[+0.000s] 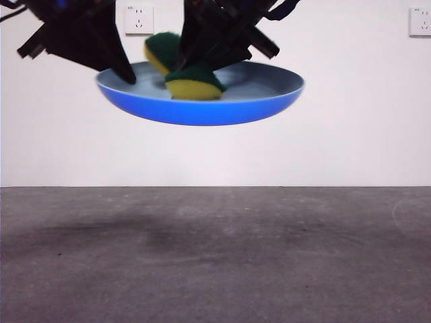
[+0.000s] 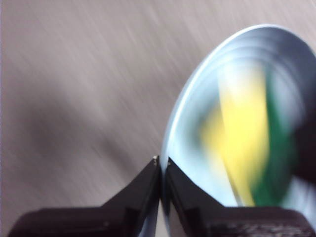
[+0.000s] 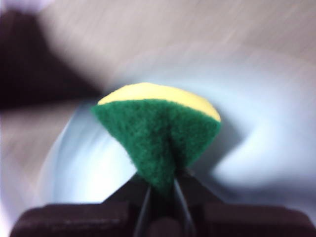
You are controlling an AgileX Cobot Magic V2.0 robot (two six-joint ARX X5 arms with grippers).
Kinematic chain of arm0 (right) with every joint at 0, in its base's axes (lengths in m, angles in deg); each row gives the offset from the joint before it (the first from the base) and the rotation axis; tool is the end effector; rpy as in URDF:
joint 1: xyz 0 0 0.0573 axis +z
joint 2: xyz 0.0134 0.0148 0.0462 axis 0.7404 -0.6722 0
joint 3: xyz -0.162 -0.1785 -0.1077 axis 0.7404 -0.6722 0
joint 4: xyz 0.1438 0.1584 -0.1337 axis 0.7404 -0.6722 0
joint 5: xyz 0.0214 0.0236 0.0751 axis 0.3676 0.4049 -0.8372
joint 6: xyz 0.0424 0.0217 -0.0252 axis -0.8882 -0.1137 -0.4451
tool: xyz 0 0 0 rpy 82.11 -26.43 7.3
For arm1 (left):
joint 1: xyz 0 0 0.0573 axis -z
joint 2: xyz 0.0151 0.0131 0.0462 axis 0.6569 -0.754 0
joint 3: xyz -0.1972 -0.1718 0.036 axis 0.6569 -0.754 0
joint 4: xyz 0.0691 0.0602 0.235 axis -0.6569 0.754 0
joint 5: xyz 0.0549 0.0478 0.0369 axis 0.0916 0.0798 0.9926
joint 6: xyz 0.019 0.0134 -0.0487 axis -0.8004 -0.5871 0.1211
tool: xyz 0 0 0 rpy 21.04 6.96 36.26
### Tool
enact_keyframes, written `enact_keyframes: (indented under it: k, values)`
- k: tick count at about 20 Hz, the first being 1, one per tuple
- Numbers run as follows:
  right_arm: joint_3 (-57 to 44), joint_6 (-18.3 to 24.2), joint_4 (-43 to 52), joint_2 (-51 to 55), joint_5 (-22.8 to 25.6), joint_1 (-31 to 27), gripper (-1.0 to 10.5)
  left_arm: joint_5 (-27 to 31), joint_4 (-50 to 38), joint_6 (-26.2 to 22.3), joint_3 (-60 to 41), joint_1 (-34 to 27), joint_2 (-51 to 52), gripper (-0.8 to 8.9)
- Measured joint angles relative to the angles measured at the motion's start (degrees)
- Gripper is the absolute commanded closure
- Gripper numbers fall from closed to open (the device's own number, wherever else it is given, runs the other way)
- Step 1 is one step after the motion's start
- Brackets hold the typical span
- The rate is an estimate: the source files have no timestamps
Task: Pick up the plate,pick up the cloth,clean the plate with the cloth
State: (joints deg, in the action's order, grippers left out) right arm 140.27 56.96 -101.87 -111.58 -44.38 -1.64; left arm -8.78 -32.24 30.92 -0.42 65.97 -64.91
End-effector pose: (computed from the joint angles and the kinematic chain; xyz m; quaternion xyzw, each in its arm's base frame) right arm 0.2283 0.2439 0.2907 -0.0776 0.3405 0.4210 0.8371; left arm 0.2392 -0.1186 0.3086 -0.0381 0.3649 -0.2808 0.8869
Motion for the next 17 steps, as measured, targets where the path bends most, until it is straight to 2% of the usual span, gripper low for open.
enact_keyframes:
  k: [3,4,5,8,11,14,17]
  values:
    - [0.0,0.1,-7.5,0.0,0.7,0.9,9.6,3.0,-3.7,0.8,0.0,0.0,0.0,8.22]
    - [0.0,0.3,-10.1,0.0,3.2,0.9,9.6,3.0,-3.2,0.8,0.0,0.0,0.0,8.22]
    - [0.0,0.3,-12.2,0.0,6.5,0.8,9.6,3.0,-2.6,0.8,0.0,0.0,0.0,8.22]
    - [0.0,0.5,-14.7,0.0,24.2,0.8,9.6,3.5,1.3,0.8,0.0,-0.1,0.0,8.22]
    - [0.0,0.6,-12.1,0.0,34.9,-0.2,9.6,1.1,3.4,0.6,0.0,-0.2,0.0,8.22]
    - [0.0,1.0,-7.3,0.0,34.7,-1.0,9.6,-2.4,3.6,0.3,0.0,-0.3,0.0,8.22]
    - [0.0,1.2,-0.9,0.3,28.6,-1.6,9.6,-3.7,4.2,0.3,0.0,-0.5,0.0,8.22]
